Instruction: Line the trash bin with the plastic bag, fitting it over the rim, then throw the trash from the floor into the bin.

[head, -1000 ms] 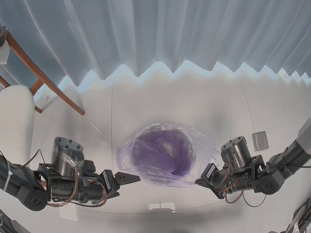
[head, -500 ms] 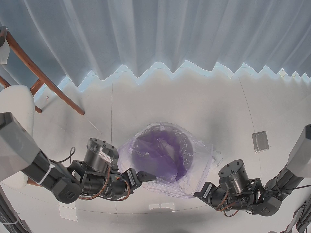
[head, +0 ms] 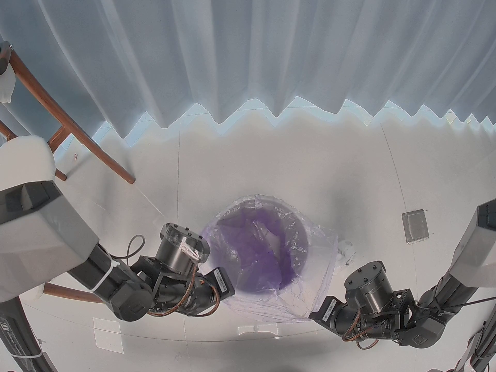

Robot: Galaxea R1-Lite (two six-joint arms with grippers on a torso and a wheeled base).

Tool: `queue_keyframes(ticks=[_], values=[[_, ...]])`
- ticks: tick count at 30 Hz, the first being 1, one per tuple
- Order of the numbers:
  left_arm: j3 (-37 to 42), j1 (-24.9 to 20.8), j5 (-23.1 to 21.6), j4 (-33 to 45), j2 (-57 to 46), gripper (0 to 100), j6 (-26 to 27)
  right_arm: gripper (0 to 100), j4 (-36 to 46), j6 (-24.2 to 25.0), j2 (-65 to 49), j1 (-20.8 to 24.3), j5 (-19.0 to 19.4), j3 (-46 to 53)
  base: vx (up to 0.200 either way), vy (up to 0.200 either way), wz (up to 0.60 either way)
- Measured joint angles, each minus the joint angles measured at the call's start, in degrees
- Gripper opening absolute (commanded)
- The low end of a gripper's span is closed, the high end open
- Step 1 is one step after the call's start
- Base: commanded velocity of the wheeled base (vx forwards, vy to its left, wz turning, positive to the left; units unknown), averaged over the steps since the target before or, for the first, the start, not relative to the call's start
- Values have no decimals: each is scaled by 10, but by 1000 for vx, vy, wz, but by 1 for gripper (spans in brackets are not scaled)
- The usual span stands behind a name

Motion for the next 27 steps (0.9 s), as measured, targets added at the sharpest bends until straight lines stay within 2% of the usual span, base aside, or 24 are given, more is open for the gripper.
queue_keyframes(ticks=[7,8,14,17,22,27], values=[[75,-5,9,2,-21,0,74,0,0,-5,4,-7,0,-15,0,0,0],[82,-6,10,1,-22,0,77,100,-1,-8,4,-11,0,-17,0,0,0],[95,-7,13,0,-26,0,81,100,-12,-20,-13,-34,-1,-22,0,0,0],[99,-7,17,0,-25,0,85,100,-16,-44,-24,-56,1,-20,0,0,0],[101,-10,27,0,-19,0,102,100,-22,-100,-31,-104,24,-25,0,0,0],[102,-13,30,0,-15,0,111,100,-25,-112,-17,-141,38,-50,0,0,0]])
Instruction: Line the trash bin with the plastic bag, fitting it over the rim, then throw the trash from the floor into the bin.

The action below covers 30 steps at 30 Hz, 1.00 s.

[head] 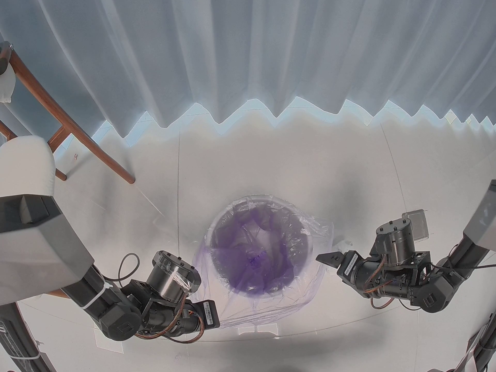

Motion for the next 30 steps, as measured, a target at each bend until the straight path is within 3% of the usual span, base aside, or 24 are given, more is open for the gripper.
queue_keyframes(ticks=[1,2,10,17,22,30], values=[[1,0,0,0,1,0,0,100,0,-2,6,-5,1,-8,0,0,0],[2,-1,0,0,1,0,1,0,0,-5,12,-8,1,-15,0,0,0],[10,-3,0,0,3,0,43,0,-1,-59,63,-23,10,-44,0,0,0],[9,4,3,0,19,0,131,0,-2,-137,108,-56,18,-61,0,0,0],[-10,11,26,0,47,0,168,0,-1,-149,144,-78,20,-89,0,0,0],[-62,36,61,1,90,0,176,0,4,-146,174,-90,20,-143,0,0,0]])
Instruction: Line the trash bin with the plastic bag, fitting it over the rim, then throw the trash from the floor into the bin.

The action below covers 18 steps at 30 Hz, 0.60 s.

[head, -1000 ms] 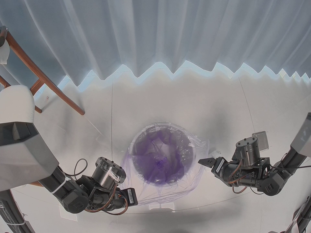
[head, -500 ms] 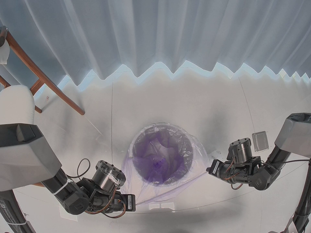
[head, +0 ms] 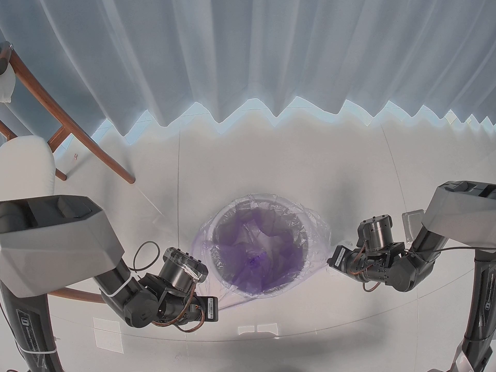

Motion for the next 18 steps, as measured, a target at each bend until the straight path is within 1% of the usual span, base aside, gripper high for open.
queue_keyframes(ticks=[7,8,14,15,18], values=[[-30,4,7,4,27,0,2,0,2,2,20,-1,-4,-33,0,0,0],[-32,3,7,4,29,0,3,100,2,2,22,-1,-4,-33,0,0,0],[-28,-10,4,9,34,0,5,100,1,5,26,0,-5,-30,0,0,0],[-22,-12,4,10,34,100,8,100,1,6,26,0,-5,-28,0,0,0],[-13,-16,6,5,34,100,20,100,-3,9,20,0,-5,-10,0,0,0]])
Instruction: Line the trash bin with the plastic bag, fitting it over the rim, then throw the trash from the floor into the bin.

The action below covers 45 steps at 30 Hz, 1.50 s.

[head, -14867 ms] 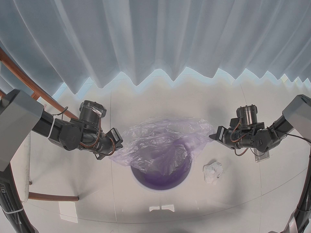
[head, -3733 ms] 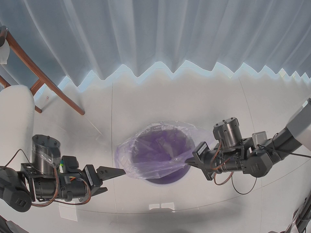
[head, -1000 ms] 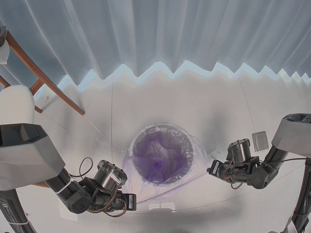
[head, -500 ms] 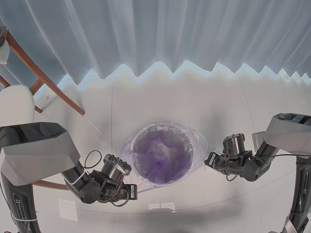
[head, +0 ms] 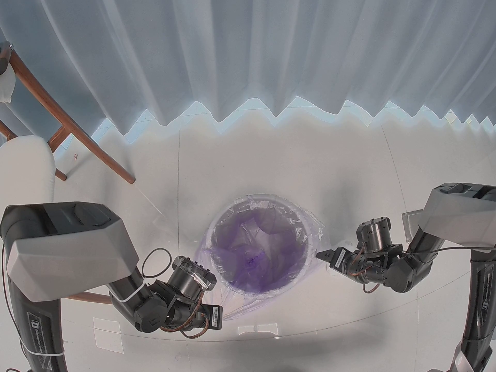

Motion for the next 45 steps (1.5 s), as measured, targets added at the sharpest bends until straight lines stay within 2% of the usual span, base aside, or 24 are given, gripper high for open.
queue_keyframes(ticks=[8,16,19,25,27,31,39,45], values=[[42,-6,7,-52,-31,100,5,100,-10,30,-50,0,1,79,0,0,0],[132,-4,-22,-94,-150,100,-9,100,-44,71,-120,0,1,157,0,0,0],[163,27,-34,-112,-199,100,-26,100,-55,78,-145,1,0,182,0,0,0],[197,128,-57,-129,-243,100,-52,100,-76,95,-180,2,-14,216,0,0,0],[203,154,-69,-134,-242,100,-57,100,-82,102,-188,2,-20,224,0,0,0],[203,175,-84,-152,-216,100,-60,100,-86,107,-198,2,-25,231,0,0,0],[181,182,-89,-302,-117,100,-61,100,-88,110,-206,1,-29,232,0,0,0],[146,182,-92,-336,-47,100,-61,100,-89,111,-207,1,-29,231,0,0,0]])
